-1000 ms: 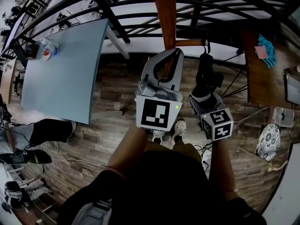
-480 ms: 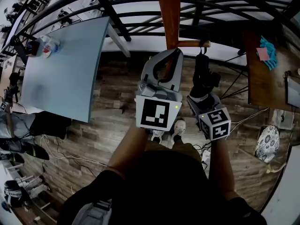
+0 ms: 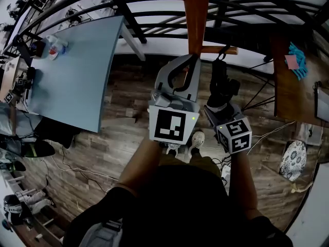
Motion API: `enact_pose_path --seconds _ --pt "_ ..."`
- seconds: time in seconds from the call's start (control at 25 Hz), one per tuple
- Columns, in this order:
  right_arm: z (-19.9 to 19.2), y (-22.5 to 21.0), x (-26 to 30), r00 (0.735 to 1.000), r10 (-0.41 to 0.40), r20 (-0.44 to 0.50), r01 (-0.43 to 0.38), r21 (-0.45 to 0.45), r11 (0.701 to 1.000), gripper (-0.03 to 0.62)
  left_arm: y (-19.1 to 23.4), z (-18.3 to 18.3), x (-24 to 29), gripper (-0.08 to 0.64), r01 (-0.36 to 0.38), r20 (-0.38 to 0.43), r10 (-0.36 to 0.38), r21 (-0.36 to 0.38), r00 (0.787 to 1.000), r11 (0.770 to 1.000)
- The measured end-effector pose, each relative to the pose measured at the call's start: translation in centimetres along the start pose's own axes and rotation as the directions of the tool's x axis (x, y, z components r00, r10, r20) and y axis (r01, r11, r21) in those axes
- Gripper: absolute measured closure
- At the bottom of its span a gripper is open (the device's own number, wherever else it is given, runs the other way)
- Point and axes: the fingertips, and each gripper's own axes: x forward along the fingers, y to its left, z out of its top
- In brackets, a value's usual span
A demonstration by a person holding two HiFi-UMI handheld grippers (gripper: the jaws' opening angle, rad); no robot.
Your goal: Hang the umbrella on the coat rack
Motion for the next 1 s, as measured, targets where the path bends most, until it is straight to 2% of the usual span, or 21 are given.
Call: enact_pose_path --seconds 1.0 --pt "-0.3 3.1 3.6 0.996 0.066 -0.06 -0.069 -0.049 0.996 0.354 3.2 -2.1 -2.2 0.546 -0.05 -0.037 0.049 -0.006 0.998 0.999"
